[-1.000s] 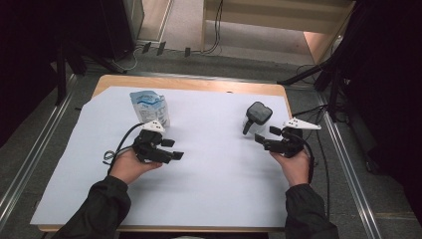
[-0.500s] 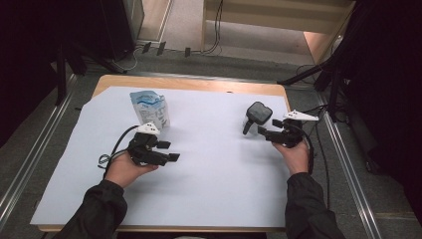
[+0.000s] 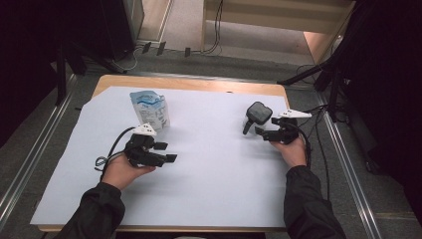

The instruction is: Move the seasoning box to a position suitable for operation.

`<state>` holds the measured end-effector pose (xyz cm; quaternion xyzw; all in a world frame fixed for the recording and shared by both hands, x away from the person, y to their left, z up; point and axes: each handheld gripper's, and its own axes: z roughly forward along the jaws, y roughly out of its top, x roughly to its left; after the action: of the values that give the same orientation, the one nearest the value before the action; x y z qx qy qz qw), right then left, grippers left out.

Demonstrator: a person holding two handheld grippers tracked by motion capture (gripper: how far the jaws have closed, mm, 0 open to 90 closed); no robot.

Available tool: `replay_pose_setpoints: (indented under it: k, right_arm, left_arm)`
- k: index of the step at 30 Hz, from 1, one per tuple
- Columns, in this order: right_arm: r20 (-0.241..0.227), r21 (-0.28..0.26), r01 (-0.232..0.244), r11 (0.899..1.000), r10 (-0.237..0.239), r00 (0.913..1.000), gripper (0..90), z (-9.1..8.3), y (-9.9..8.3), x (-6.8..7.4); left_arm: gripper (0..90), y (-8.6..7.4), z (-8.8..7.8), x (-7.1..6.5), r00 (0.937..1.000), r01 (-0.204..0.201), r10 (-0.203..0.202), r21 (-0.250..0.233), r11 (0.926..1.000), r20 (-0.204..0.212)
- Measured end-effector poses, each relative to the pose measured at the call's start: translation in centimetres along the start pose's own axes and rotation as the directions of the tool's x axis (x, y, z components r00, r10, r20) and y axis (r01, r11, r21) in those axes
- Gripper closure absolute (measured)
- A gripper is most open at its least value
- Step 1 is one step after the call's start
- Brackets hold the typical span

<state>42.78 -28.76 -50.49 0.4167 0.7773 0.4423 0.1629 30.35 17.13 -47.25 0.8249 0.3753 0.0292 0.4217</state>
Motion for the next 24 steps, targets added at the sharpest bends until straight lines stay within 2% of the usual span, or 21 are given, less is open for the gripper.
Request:
replay_pose_setpoints:
  k: [6,9,11,18,24]
  right_arm:
    - [0.028,-0.04,0.03,0.999,-0.029,0.9992,13.7,0.7,-0.1,0.1]
    - [0.027,-0.056,0.04,0.998,-0.038,0.9989,15.1,0.9,-0.1,0.3]
    - [0.022,-0.039,0.048,0.998,-0.047,0.9987,15.0,1.2,0.1,0.3]
    - [-0.005,-0.047,0.041,0.998,-0.041,0.9991,13.4,2.0,0.4,0.0]
    - [0.003,-0.049,0.055,0.997,-0.054,0.9985,13.5,2.3,0.5,0.1]
  left_arm:
    - [37.2,-0.1,0.1,-0.1,1.0,0.001,-0.001,0.004,1.0,0.001]
    - [37.3,-0.2,0.0,-0.1,1.0,0.008,-0.008,0.002,1.0,-0.001]
    - [37.3,-0.3,0.0,-0.1,0.9999,0.011,-0.011,0.001,0.9999,0.0]
    - [37.4,-0.6,-0.2,-0.1,0.9998,0.018,-0.018,0.001,0.9998,0.001]
    - [37.5,-0.8,-0.4,-0.1,0.9997,0.024,-0.024,-0.001,0.9997,-0.004]
